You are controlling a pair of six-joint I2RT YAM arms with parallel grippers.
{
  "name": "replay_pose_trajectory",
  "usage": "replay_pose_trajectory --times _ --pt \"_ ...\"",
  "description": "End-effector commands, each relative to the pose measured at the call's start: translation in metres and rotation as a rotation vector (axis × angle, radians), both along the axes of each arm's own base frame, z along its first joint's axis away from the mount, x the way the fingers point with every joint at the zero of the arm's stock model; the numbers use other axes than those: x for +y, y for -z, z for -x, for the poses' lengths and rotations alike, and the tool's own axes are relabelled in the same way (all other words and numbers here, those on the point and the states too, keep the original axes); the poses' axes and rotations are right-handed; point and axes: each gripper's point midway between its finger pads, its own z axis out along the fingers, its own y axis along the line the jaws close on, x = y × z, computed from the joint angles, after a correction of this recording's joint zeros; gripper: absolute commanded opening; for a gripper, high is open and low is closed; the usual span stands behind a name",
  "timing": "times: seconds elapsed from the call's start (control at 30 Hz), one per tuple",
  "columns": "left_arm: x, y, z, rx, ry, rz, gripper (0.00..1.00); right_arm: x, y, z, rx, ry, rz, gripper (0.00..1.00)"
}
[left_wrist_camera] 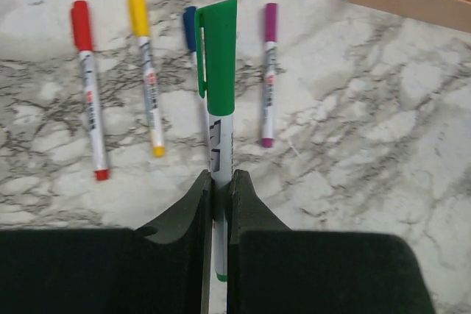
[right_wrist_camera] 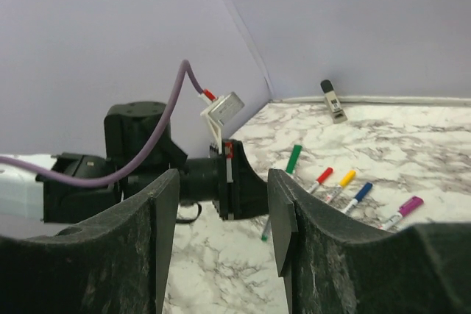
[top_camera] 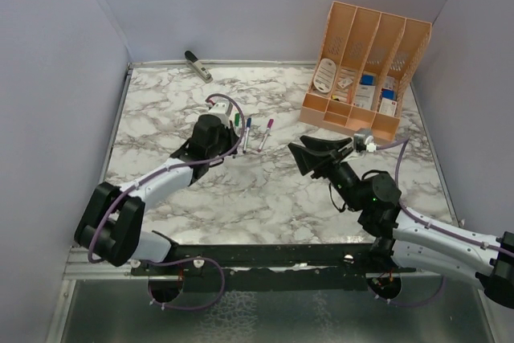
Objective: Insert the pens into the pen caps
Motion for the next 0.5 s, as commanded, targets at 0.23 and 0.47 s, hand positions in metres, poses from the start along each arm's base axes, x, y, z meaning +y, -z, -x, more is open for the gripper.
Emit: replay_pose_trajectory --times 0.23,0.47 --pt "0.118 0.05 -0.064 0.223 -0.221 -0.201 0.0 -0.014 0.043 -0.017 0.124 0.13 0.124 0.5" --pt "0.121 0.076 -0.089 0.304 -0.173 -0.212 0.0 -0.048 0.074 -0.042 0.274 0.38 0.205 0.51"
